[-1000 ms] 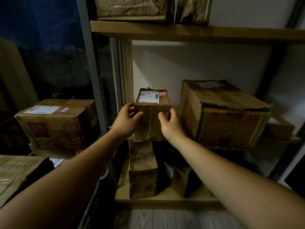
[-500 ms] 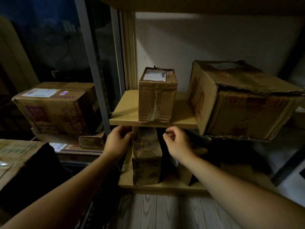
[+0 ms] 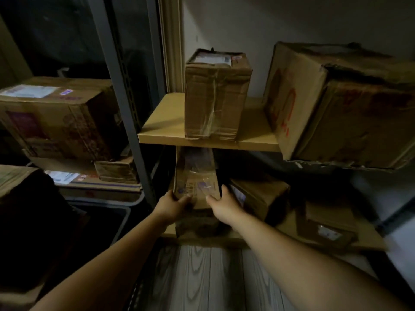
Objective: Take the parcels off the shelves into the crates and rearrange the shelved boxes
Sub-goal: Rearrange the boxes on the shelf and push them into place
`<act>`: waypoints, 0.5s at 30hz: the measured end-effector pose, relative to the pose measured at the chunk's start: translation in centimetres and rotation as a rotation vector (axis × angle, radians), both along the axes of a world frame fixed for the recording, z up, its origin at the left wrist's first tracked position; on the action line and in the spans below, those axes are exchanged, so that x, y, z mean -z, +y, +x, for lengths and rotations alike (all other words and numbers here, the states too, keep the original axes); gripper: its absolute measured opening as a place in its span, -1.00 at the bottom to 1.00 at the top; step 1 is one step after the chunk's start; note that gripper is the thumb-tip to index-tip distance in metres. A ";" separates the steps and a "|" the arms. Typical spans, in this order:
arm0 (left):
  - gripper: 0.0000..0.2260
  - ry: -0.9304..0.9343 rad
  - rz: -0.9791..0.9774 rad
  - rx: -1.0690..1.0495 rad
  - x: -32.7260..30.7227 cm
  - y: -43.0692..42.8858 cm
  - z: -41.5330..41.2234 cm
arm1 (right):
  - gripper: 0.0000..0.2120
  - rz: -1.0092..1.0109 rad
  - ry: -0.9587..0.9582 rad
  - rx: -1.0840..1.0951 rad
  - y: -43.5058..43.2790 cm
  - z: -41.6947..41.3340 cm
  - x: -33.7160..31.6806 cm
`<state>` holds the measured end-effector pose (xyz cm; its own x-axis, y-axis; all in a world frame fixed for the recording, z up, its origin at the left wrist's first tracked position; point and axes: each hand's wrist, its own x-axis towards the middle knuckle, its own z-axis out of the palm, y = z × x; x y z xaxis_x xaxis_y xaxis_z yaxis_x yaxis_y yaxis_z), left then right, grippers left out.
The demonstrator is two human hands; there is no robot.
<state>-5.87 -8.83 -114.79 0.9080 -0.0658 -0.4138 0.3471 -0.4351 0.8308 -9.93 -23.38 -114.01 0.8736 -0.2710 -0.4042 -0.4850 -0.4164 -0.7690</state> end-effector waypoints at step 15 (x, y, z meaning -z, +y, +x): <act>-0.81 0.121 -0.155 0.057 2.5 0.5 -8.5 | -0.51 -0.067 0.065 0.062 0.5 -7.5 0.7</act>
<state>-14.41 -8.29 -117.25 0.8452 -0.1867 -0.5007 0.4270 -0.3273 0.8429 -17.40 -22.92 -114.72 0.8271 -0.3518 -0.4384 -0.5590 -0.4337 -0.7067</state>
